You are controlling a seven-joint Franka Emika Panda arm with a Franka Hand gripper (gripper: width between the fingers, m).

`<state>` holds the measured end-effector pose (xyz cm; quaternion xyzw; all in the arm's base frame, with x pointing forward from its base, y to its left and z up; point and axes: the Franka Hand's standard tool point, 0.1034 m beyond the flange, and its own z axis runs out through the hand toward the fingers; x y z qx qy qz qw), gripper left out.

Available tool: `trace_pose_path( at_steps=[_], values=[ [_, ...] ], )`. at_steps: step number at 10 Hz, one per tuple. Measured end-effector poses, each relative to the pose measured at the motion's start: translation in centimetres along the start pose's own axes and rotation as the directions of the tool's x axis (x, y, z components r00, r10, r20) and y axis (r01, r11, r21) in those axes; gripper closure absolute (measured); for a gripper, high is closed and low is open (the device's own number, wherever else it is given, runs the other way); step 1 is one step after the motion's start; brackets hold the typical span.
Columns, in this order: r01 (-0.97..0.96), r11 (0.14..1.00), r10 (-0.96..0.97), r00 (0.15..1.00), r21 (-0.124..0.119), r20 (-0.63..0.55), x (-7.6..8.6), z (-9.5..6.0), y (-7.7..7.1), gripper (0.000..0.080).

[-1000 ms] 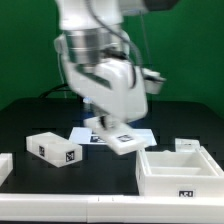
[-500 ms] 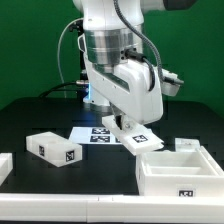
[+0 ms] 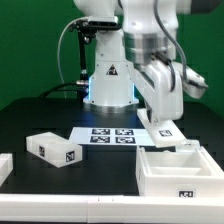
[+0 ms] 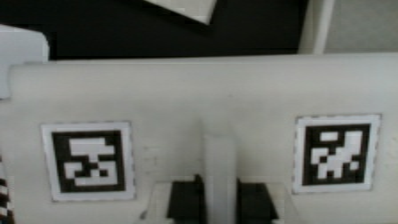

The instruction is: Assemble cabinet

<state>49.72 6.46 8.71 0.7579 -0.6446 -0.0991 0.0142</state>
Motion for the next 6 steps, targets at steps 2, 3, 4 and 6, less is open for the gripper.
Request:
trace_pose_path(
  at_steps=[2, 3, 4, 6],
  values=[
    [0.003, 1.000, -0.003, 1.000, 0.001, 0.003, 0.1, 0.0, -0.1, 0.0735],
    [0.004, 1.000, -0.004, 1.000, 0.000, 0.002, 0.0, 0.1, 0.0, 0.0735],
    [-0.010, 1.000, 0.010, 1.000, -0.004, 0.003, -0.1, 0.2, 0.1, 0.0735],
    [-0.118, 0.993, 0.118, 0.993, 0.004, -0.002, -0.8, 1.2, 0.9, 0.0735]
  ],
)
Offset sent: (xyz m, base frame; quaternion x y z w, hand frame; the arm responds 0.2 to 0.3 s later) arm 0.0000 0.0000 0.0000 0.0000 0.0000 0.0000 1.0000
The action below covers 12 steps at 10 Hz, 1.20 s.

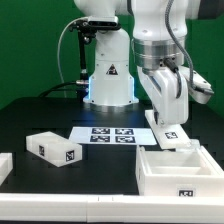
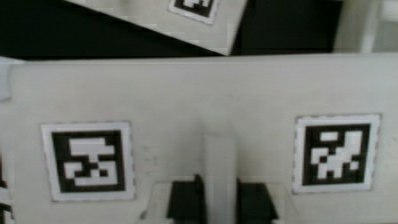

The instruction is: Assemble cabinet

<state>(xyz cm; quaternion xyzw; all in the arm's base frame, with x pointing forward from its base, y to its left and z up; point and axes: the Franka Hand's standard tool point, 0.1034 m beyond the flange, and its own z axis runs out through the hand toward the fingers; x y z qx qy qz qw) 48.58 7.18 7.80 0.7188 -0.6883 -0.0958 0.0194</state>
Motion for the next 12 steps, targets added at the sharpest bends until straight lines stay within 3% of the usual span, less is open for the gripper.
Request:
trace_pose_path(
  at_steps=[1, 2, 5, 6, 7, 8, 9, 12],
  values=[
    [-0.025, 0.999, 0.025, 1.000, 0.022, 0.000, 0.00, 0.64, 0.51, 0.0735],
    [-0.008, 1.000, 0.008, 1.000, 0.008, 0.005, -0.11, 0.57, 0.57, 0.0735],
    [-0.007, 1.000, 0.007, 1.000, 0.009, 0.005, -0.16, 0.60, 0.50, 0.0735],
    [-0.008, 0.999, 0.008, 1.000, 0.038, -0.001, -0.06, 0.62, 0.22, 0.0735],
    [-0.021, 0.999, 0.021, 1.000, 0.044, 0.003, -0.21, 0.65, 0.27, 0.0735],
    [-0.034, 0.996, 0.034, 0.999, 0.086, 0.007, -0.22, 0.40, -0.11, 0.0735],
    [-0.034, 0.988, 0.034, 0.999, 0.152, 0.003, -0.02, 0.20, -0.42, 0.0735],
    [-0.026, 0.990, 0.027, 1.000, 0.142, 0.000, -0.07, 0.58, -0.10, 0.0735]
  ],
)
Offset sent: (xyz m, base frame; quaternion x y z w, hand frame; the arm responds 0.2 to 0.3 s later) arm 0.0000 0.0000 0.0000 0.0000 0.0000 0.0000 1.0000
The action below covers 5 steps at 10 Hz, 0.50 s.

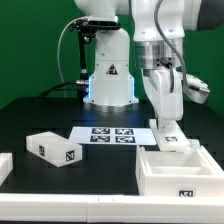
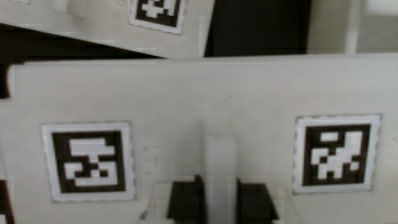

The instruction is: Assemble cabinet

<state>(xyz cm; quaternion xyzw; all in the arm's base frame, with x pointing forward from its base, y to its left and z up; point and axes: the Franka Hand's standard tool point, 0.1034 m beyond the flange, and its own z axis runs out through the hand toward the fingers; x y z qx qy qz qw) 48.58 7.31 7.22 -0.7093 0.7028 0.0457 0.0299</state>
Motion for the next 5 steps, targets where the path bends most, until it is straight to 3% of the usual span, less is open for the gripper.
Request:
trace_pose_path(
  at_steps=[2, 4, 5],
  values=[
    [0.007, 1.000, -0.007, 1.000, -0.003, 0.000, -0.1, 0.0, 0.1, 0.0735],
    [0.028, 0.999, -0.027, 0.999, -0.033, 0.016, -1.3, -0.3, 0.9, 0.0735],
    [0.031, 0.999, -0.030, 0.999, -0.036, 0.015, -1.2, -0.2, 1.0, 0.0735]
  ],
)
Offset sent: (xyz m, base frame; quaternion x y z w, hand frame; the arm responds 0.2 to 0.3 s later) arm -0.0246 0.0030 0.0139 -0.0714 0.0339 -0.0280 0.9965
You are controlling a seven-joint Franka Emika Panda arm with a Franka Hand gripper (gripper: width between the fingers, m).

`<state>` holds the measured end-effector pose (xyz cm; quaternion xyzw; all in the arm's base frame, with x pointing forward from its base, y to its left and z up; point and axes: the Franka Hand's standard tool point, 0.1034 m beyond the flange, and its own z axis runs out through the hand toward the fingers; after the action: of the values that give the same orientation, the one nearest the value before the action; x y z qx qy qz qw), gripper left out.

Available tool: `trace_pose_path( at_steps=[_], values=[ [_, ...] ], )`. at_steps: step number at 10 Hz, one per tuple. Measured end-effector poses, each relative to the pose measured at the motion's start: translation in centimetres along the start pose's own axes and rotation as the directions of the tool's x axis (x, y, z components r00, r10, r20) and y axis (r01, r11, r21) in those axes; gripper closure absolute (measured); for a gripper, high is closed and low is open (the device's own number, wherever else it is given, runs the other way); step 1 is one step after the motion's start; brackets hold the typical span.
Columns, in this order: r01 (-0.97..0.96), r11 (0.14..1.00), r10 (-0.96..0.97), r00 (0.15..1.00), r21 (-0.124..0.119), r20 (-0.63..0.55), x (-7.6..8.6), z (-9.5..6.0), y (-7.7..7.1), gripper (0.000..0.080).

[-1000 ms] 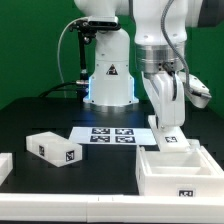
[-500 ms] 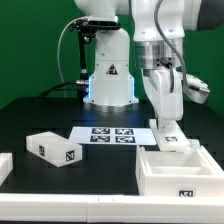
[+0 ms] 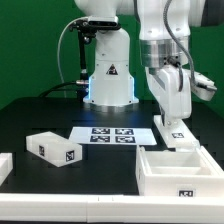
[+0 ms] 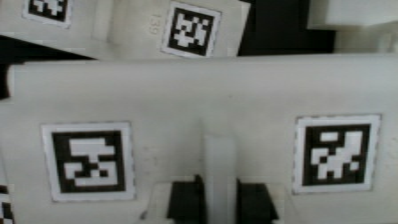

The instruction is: Assemble cabinet

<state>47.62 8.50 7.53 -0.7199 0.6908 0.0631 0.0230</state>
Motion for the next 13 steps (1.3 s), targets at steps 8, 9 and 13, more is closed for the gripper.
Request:
trace_pose_path(
  at_steps=[8, 9, 13],
  values=[
    [0.025, 0.997, -0.024, 1.000, 0.072, -0.020, 0.59, 0.26, -0.04, 0.0735],
    [0.027, 0.998, -0.026, 0.999, 0.063, -0.020, 0.62, 0.50, 0.32, 0.0735],
    [0.033, 0.997, -0.031, 0.999, 0.066, -0.024, 0.63, 0.65, 0.01, 0.0735]
  ],
)
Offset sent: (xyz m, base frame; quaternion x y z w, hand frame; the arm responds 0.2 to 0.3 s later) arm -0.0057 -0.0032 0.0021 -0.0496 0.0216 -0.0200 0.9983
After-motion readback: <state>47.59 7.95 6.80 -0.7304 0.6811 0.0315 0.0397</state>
